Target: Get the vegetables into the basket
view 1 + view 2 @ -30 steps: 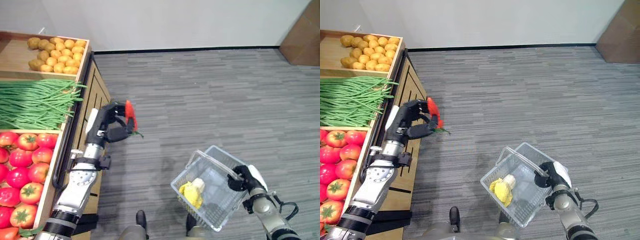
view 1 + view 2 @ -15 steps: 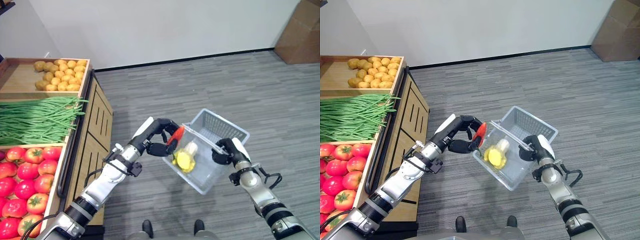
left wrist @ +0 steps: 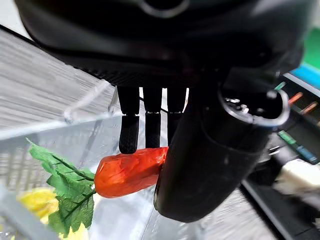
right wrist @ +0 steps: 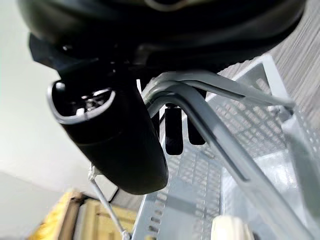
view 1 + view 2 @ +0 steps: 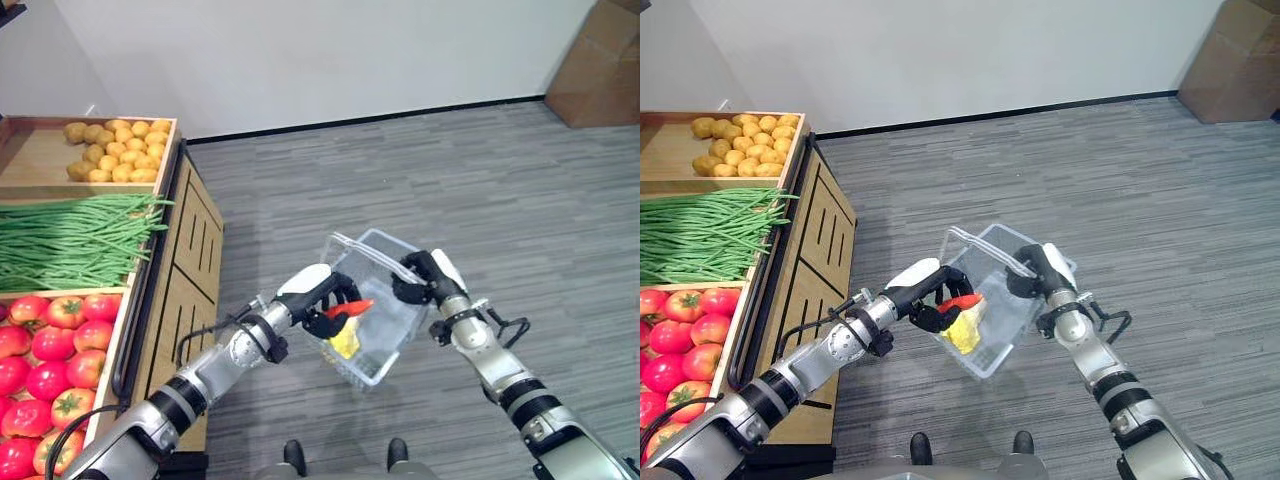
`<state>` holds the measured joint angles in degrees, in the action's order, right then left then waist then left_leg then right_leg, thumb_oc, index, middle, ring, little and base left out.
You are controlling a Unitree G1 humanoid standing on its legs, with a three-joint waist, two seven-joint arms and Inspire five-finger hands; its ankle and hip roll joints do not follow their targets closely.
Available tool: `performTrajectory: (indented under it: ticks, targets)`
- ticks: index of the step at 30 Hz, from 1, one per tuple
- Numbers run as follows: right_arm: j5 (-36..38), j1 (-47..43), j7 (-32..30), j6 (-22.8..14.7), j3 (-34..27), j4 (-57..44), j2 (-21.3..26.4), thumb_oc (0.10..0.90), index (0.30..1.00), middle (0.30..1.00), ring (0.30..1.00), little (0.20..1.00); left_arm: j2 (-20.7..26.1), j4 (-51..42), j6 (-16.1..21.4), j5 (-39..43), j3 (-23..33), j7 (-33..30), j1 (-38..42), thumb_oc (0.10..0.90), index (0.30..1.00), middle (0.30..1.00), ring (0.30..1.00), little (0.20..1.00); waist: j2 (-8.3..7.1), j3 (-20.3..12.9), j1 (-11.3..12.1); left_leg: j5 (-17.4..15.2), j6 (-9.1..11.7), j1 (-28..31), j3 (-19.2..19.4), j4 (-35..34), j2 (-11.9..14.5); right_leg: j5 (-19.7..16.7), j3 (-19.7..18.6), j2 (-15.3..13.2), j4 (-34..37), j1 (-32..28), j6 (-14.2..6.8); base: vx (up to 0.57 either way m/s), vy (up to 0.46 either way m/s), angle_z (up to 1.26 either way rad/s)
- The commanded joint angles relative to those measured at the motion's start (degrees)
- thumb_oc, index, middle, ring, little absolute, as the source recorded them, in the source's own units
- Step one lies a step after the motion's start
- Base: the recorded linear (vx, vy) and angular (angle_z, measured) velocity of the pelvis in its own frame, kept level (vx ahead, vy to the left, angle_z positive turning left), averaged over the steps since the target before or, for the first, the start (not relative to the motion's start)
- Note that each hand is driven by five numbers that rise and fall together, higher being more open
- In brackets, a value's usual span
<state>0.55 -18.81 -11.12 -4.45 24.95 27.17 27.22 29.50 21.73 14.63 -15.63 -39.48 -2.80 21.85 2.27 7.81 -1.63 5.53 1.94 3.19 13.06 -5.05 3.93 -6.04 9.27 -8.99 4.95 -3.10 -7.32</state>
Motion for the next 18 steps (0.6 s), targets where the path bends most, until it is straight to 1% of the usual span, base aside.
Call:
performTrajectory:
  ticks: [1, 2, 3, 4, 5, 9, 10, 11, 12, 13, 15, 18]
  targets:
    - [5.92, -10.17, -2.14, -10.72, -1.79, -9.79, -4.56, 0.4, 0.3, 0.3, 0.3, 0.3, -2.08, 3.54, 2.75, -3.2, 0.94, -6.81, 7.77, 0.4, 0.3, 0.3, 0.3, 0.3, -3.46, -6.45, 0.42, -3.46, 2.76, -0.31, -2.59, 0.05, 2.43, -0.02, -0.43, -3.88, 0.05, 1.49, -4.37, 0.0, 0.011, -0.07]
    - [6.98, -9.41, -1.63, -11.09, -1.33, -11.21, -5.13, 0.4, 0.3, 0.3, 0.3, 0.3, -2.5, 4.4, 2.32, -4.12, 1.07, -7.48, 7.93, 0.4, 0.3, 0.3, 0.3, 0.3, -3.52, -6.38, 0.31, -3.47, 2.75, -0.33, -2.5, 0.05, 2.43, -0.05, -0.48, -3.92, 0.05, 1.56, -4.37, -0.01, 0.016, -0.04]
    - [8.59, -7.87, -0.53, -11.72, -0.21, -14.15, -5.94, 0.4, 0.3, 0.3, 0.3, 0.3, -2.71, 5.9, 1.86, -7.04, 0.76, -8.87, 8.62, 0.4, 0.3, 0.3, 0.3, 0.3, -3.55, -6.24, 0.07, -3.47, 2.73, -0.39, -2.36, 0.05, 2.46, -0.17, -0.54, -4.01, 0.05, 1.69, -4.43, -0.01, 0.031, -0.02]
    - [11.04, -5.91, 1.67, -12.64, 1.87, -18.21, -6.46, 0.4, 0.3, 0.3, 0.3, 0.3, -2.33, 8.01, 1.27, -11.62, -0.13, -9.99, 9.63, 0.4, 0.3, 0.3, 0.3, 0.3, -3.55, -6.01, -0.34, -3.52, 2.73, -0.37, -2.13, 0.05, 2.41, -0.17, -0.78, -4.06, 0.05, 1.83, -4.57, 0.0, 0.0, 0.0]
    - [11.08, -5.85, 1.71, -12.61, 1.86, -18.28, -6.42, 0.4, 0.3, 0.3, 0.3, 0.3, -2.4, 8.1, 1.31, -11.7, -0.14, -10.07, 9.61, 0.4, 0.3, 0.3, 0.3, 0.3, -3.54, -6.04, -0.33, -3.52, 2.72, -0.36, -2.11, 0.05, 2.41, -0.17, -0.8, -4.06, 0.05, 1.83, -4.57, 0.0, 0.034, -0.03]
    - [13.6, -3.15, 4.75, -13.34, 4.93, -23.44, -5.88, 0.4, 0.3, 0.3, 0.3, 0.3, -1.07, 11.93, -0.53, -20.29, -1.46, -12.61, 10.61, 0.4, 0.3, 0.3, 0.3, 0.3, -3.46, -5.91, -1.04, -3.65, 2.78, -0.15, -1.44, 0.05, 2.35, -0.17, -1.22, -4.18, 0.05, 1.94, -4.77, 0.0, 0.021, -0.08]
    - [13.99, -2.65, 5.03, -13.52, 5.38, -24.2, -5.63, 0.4, 0.3, 0.3, 0.3, 0.3, -0.42, 13.12, -1.33, -23.95, -2.19, -13.95, 11.36, 0.4, 0.3, 0.3, 0.3, 0.3, -3.45, -5.95, -1.21, -3.65, 2.82, -0.13, -1.3, 0.05, 2.39, -0.16, -1.3, -4.18, 0.05, 1.98, -4.81, 0.0, 0.01, -0.06]
    - [14.43, -2.34, 5.26, -13.75, 5.83, -24.55, -5.38, 0.4, 0.3, 0.3, 0.3, 0.3, 0.39, 14.2, -1.93, -28.14, -3.58, -14.94, 12.45, 0.424, 0.333, 0.333, 0.333, 0.333, -3.46, -6.0, -1.4, -3.71, 2.86, -0.09, -1.19, 0.05, 2.42, -0.15, -1.37, -4.15, 0.05, 2.01, -4.85, 0.0, 0.006, -0.05]
    - [14.68, -2.18, 5.51, -13.81, 6.27, -24.97, -5.0, 0.4, 0.3, 0.3, 0.3, 0.3, 1.34, 15.42, -2.61, -32.9, -5.5, -15.76, 13.75, 0.843, 0.92, 0.92, 0.92, 0.92, -3.44, -6.07, -1.55, -3.78, 2.9, 0.0, -0.96, 0.05, 2.45, -0.17, -1.42, -4.14, 0.05, 2.04, -4.94, 0.0, 0.003, -0.05]
    - [14.72, -2.15, 5.7, -13.85, 6.55, -25.24, -4.8, 0.4, 0.3, 0.3, 0.3, 0.3, 1.4, 16.21, -2.73, -34.53, -6.39, -16.05, 14.15, 0.9, 1.0, 1.0, 1.0, 1.0, -3.46, -6.1, -1.64, -3.82, 2.92, 0.08, -0.86, 0.05, 2.48, -0.11, -1.44, -4.13, 0.05, 2.03, -4.99, 0.0, 0.003, -0.08]
    - [14.35, -2.11, 5.46, -13.97, 6.74, -25.29, -4.24, 0.4, 0.3, 0.3, 0.3, 0.3, 1.23, 18.61, -3.68, -37.45, -7.74, -16.13, 14.64, 0.9, 1.0, 1.0, 1.0, 1.0, -3.48, -6.09, -1.78, -3.87, 2.96, 0.17, -0.8, 0.05, 2.56, -0.07, -1.61, -4.14, 0.05, 2.08, -5.08, 0.0, 0.001, -0.08]
    - [14.21, -1.64, 4.69, -13.92, 6.13, -25.46, -3.75, 0.4, 0.3, 0.3, 0.3, 0.3, 1.5, 19.35, -4.31, -38.77, -7.37, -16.79, 14.01, 0.9, 1.0, 1.0, 1.0, 1.0, -3.51, -6.06, -1.78, -3.85, 3.01, 0.19, -0.76, 0.05, 2.62, -0.02, -1.75, -4.11, 0.05, 2.13, -5.05, 0.0, -0.001, -0.01]
